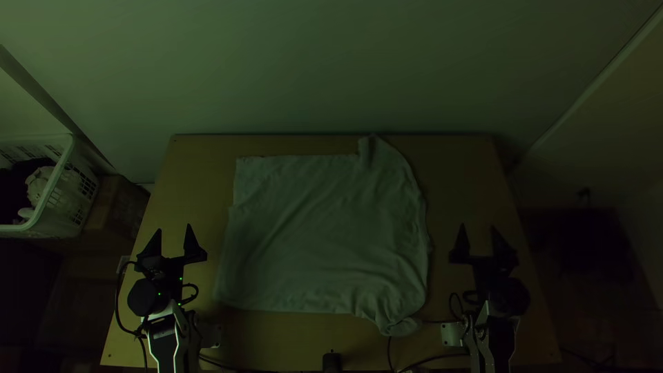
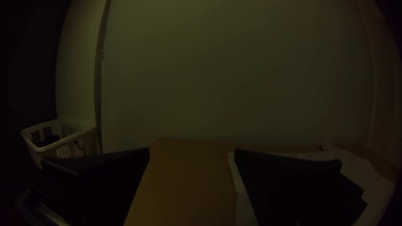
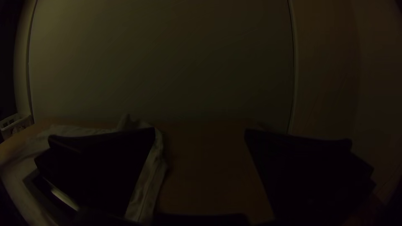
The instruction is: Fold the t-shirt
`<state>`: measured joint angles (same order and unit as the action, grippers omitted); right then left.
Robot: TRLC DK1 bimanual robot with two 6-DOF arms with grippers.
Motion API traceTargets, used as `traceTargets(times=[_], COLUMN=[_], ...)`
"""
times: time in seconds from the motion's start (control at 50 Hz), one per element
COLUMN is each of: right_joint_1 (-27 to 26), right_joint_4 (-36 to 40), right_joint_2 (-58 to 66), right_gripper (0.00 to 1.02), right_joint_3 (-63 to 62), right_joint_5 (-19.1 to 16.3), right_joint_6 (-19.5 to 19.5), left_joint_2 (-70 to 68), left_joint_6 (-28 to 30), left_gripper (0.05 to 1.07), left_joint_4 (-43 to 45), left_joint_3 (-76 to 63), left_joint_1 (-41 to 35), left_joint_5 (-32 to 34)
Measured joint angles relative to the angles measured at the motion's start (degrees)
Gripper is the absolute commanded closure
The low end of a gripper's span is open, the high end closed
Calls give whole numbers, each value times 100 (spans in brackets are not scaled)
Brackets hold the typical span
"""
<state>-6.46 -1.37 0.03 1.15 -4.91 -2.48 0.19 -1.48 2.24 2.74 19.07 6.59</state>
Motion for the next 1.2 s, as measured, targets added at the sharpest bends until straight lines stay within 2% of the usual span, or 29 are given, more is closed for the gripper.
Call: traceTargets(times=[0.56,0.72,0.92,1.2], right_joint_1=[7,28,240,-96], right_joint_4=[0,0,2,-149], right_joint_2=[0,0,0,0], right_gripper=[4,4,4,4], right_joint_3=[0,0,0,179], right_joint_5=[0,2,63,107], right_joint_6=[0,-4,-201,-459], left_joint_2=[0,0,0,0], left_joint_6=[-46,-68,-236,-304], left_gripper=[10,10,10,9], left_joint_4=[0,-46,-76,-269], left_joint_3=[0,0,0,74], left_joint_1=[-199,-133,-337,-431], left_joint_5=[-9,-243,-328,-391])
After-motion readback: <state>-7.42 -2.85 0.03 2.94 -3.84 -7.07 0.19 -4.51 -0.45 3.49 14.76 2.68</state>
